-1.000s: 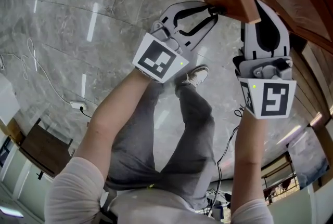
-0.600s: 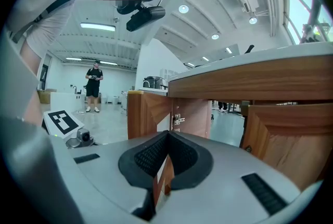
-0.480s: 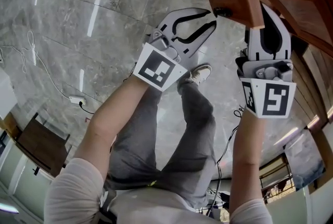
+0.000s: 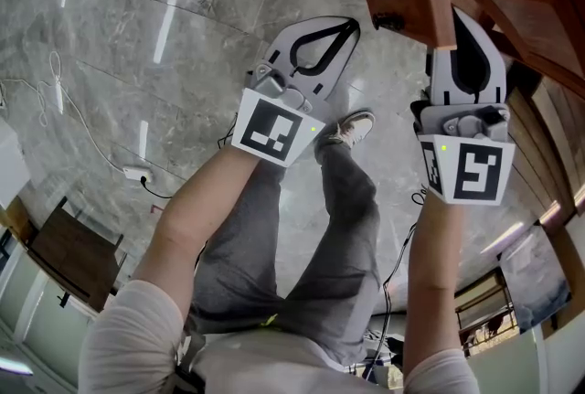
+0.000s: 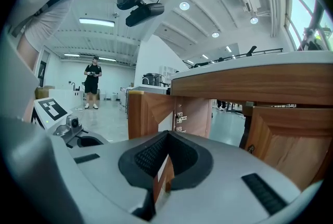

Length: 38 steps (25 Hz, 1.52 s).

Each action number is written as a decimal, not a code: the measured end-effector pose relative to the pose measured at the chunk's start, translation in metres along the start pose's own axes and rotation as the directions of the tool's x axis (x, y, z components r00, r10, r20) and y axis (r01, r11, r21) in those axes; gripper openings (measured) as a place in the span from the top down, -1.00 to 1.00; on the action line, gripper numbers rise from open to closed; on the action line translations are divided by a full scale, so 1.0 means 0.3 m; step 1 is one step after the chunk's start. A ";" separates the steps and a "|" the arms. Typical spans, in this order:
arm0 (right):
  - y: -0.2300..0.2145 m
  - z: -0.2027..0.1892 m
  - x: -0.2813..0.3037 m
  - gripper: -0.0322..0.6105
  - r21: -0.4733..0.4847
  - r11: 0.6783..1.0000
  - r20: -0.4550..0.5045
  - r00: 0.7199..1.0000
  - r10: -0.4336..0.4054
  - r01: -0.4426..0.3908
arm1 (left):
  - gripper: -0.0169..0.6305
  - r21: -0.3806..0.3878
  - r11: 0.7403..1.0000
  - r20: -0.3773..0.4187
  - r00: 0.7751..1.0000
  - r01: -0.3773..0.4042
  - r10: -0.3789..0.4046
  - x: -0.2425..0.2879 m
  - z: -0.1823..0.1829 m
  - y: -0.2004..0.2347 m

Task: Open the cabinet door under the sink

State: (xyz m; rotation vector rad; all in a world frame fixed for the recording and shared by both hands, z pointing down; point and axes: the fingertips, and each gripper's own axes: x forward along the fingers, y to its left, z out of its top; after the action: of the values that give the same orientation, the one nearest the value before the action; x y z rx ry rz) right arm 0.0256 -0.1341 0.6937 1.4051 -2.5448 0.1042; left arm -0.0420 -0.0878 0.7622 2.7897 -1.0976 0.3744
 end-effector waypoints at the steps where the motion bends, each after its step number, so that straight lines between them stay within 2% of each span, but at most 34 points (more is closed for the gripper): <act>1: 0.010 -0.001 0.002 0.81 0.006 1.000 0.000 1.000 0.001 -0.001 | 0.89 0.002 1.000 0.001 1.000 -0.007 0.007 -0.005 0.008 0.008; 7: 0.103 0.018 0.026 0.81 0.011 1.000 -0.007 1.000 0.029 -0.029 | 0.89 -0.007 0.999 0.013 0.999 -0.049 0.049 -0.078 0.052 0.065; 10: 0.114 0.024 0.035 0.81 0.031 0.999 -0.002 1.000 0.018 -0.018 | 0.89 -0.028 0.997 0.008 0.997 -0.078 0.079 -0.107 0.053 0.089; 25: 0.271 0.062 0.099 0.80 0.016 0.999 -0.016 0.999 0.035 -0.035 | 0.89 -0.050 0.986 0.003 0.987 -0.162 0.162 -0.269 0.069 0.185; 38: 0.484 0.129 0.236 0.80 -0.002 0.988 -0.012 0.988 0.152 -0.152 | 0.89 -0.068 0.970 0.002 0.972 -0.232 0.233 -0.400 0.079 0.315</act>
State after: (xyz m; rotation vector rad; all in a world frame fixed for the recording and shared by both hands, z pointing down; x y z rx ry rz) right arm -0.1394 -0.1213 0.6799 1.2040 -2.6386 0.1345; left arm -0.1871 -0.0830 0.7089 2.6135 -1.4176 0.3382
